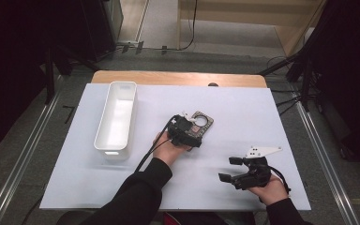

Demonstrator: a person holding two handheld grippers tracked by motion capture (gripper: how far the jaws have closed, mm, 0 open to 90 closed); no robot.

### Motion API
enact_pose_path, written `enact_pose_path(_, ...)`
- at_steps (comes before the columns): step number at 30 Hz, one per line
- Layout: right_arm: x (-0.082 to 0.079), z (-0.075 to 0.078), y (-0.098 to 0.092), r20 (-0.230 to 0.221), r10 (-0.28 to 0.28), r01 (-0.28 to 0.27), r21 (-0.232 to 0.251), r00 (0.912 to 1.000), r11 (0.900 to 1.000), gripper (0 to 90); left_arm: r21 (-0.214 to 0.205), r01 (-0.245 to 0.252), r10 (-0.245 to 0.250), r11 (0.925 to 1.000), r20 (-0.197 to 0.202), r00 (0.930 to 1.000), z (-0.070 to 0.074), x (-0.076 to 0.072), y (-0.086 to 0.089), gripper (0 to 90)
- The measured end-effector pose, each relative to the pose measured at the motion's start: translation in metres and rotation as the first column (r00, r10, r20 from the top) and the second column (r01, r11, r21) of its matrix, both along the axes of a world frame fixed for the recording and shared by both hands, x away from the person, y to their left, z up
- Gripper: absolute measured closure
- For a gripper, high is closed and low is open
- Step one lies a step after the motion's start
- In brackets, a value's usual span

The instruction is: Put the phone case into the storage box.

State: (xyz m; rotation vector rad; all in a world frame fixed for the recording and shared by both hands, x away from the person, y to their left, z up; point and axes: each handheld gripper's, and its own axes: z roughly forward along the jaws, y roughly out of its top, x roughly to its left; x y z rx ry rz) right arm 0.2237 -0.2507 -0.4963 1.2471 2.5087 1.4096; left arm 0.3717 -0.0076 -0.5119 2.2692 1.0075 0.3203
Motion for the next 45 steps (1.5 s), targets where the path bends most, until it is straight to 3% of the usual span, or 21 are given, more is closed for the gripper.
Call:
enact_pose_path(4, 0.000, 0.000, 0.000, 0.000, -0.001, 0.001, -0.001, 1.0000, 1.0000, 12.4, -0.017, 0.001, -0.001, 0.9999, -0.008, 1.0000, 0.002, 0.001, 0.003, 11.8)
enact_pose_path(14, 0.000, 0.000, 0.000, -0.002, 0.000, 0.000, -0.003, 1.0000, 1.0000, 12.4, -0.120, -0.004, -0.003, 0.9927, -0.065, 0.9979, 0.017, 0.006, 0.014, 11.9)
enact_pose_path(19, 0.000, 0.000, 0.000, -0.005, -0.002, 0.002, -0.003, 1.0000, 1.0000, 12.4, -0.189, -0.002, -0.015, 0.9819, -0.086, 0.9962, 0.029, 0.007, 0.021, 11.9)
enact_pose_path(22, 0.000, 0.000, 0.001, -0.004, -0.003, 0.003, -0.005, 1.0000, 1.0000, 12.4, -0.242, -0.007, -0.019, 0.9703, -0.107, 0.9941, 0.034, 0.009, 0.025, 11.9)
enact_pose_path(27, 0.001, 0.000, 0.000, -0.007, -0.002, 0.002, 0.001, 1.0000, 1.0000, 12.4, -0.270, -0.007, -0.025, 0.9627, -0.116, 0.9929, 0.041, 0.008, 0.029, 11.8)
enact_pose_path(31, 0.000, 0.000, 0.001, -0.013, -0.004, 0.004, 0.008, 0.9999, 1.0000, 12.5, -0.311, -0.011, -0.027, 0.9503, -0.119, 0.9925, 0.048, 0.007, 0.033, 11.8)
enact_pose_path(39, 0.000, 0.001, 0.002, -0.016, -0.017, 0.017, 0.012, 0.9997, 0.9998, 12.4, -0.338, -0.009, -0.031, 0.9411, -0.113, 0.9932, 0.060, 0.000, 0.042, 11.8)
enact_pose_path(45, 0.002, 0.002, 0.006, -0.031, -0.057, 0.058, 0.026, 0.9979, 0.9980, 12.4, -0.359, -0.026, -0.020, 0.9330, -0.123, 0.9921, 0.059, -0.007, 0.050, 11.8)
